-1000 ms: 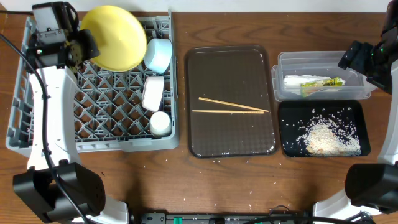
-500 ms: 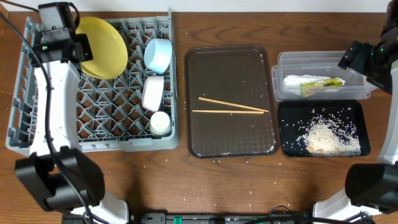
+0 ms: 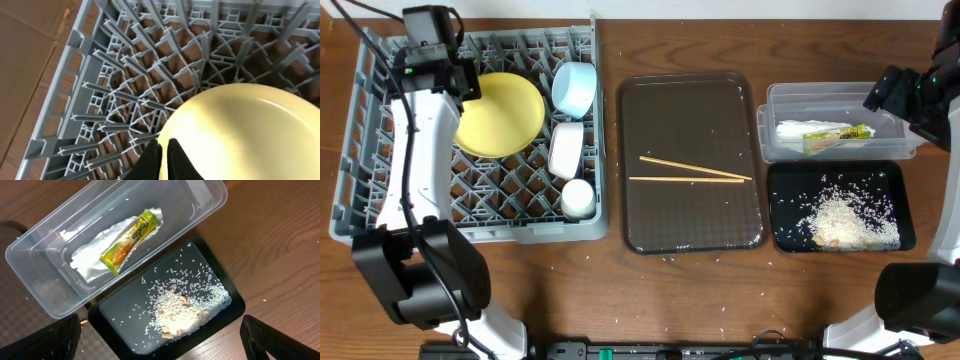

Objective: Sort waste into correct bins and load items into the dishwasher
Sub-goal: 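Lower the yellow plate upright into the dish rack with the left gripper, then push the yellow plate deeper into the rack slot with the left gripper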

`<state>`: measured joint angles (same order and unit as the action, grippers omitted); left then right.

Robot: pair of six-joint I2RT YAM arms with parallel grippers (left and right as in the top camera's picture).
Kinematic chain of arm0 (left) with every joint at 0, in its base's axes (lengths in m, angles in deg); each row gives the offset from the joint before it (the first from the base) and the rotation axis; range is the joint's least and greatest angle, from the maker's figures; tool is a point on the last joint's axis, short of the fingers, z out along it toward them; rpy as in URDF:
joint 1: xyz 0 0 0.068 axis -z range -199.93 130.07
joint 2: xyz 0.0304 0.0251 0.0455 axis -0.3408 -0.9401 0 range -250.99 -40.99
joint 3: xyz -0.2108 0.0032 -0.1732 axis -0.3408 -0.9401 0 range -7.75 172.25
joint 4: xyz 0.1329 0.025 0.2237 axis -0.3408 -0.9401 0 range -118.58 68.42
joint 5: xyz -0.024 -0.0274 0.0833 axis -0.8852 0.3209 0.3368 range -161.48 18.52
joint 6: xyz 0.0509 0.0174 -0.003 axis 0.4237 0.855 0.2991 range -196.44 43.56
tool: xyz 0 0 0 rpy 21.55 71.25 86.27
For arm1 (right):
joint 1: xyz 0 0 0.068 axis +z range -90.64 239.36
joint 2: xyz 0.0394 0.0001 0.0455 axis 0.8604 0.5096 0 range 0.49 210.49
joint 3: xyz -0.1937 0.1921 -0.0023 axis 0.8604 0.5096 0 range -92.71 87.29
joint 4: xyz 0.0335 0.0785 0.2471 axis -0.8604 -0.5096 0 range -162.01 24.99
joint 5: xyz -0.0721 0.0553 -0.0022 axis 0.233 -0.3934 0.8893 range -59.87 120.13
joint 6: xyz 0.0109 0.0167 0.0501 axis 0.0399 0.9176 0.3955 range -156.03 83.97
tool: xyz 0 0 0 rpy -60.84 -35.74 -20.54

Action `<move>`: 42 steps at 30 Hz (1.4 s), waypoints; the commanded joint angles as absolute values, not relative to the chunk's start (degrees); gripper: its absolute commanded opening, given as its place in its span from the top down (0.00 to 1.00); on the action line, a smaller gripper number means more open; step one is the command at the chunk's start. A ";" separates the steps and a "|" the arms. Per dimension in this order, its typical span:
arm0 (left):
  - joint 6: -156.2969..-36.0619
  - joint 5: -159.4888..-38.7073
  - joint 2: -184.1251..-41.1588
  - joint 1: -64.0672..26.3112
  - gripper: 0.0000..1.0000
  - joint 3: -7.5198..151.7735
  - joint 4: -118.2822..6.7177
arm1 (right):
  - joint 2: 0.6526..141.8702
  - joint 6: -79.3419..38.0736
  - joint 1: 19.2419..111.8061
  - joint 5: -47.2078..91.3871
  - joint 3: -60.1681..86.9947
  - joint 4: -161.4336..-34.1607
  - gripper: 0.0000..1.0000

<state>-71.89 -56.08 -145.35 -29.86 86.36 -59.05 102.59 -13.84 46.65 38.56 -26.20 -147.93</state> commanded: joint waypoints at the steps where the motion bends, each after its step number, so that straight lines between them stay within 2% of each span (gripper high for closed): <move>1: -71.54 -55.34 -145.37 -29.42 0.91 86.31 -59.07 | 102.81 -12.90 46.67 38.89 -26.25 -147.99 0.01; 5: -73.70 -59.12 -145.37 -29.42 0.86 86.31 -60.30 | 102.81 -12.90 46.67 38.89 -26.25 -147.99 0.01; 10: -78.44 -77.15 -145.37 -29.42 0.83 86.31 -63.73 | 102.81 -12.90 46.67 38.89 -26.25 -147.99 0.01; 11: -79.95 -80.63 -145.37 -29.42 0.79 86.31 -64.71 | 102.81 -12.90 46.67 38.89 -26.25 -147.99 0.01; 15: -81.28 -90.90 -145.39 -29.12 0.76 86.31 -67.46 | 102.81 -12.90 46.67 38.89 -26.25 -147.97 0.01; 21: -79.32 -93.94 -146.09 -24.86 0.68 86.20 -67.53 | 102.81 -12.90 46.67 38.89 -26.25 -147.97 0.01; 27: -78.62 -92.41 -149.33 -19.65 0.70 86.20 -65.76 | 102.81 -12.90 46.67 38.89 -26.25 -147.99 0.01; 32: -78.46 -88.65 -152.48 -17.64 0.89 86.20 -65.52 | 102.81 -12.90 46.67 38.89 -26.25 -147.99 0.01; 42: -78.42 -81.87 -153.35 -17.75 0.92 86.20 -65.93 | 102.81 -12.90 46.67 38.89 -26.25 -147.99 0.01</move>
<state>-79.01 -85.70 -153.39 -17.58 86.36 -65.45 102.59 -13.84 46.65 38.56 -26.20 -147.93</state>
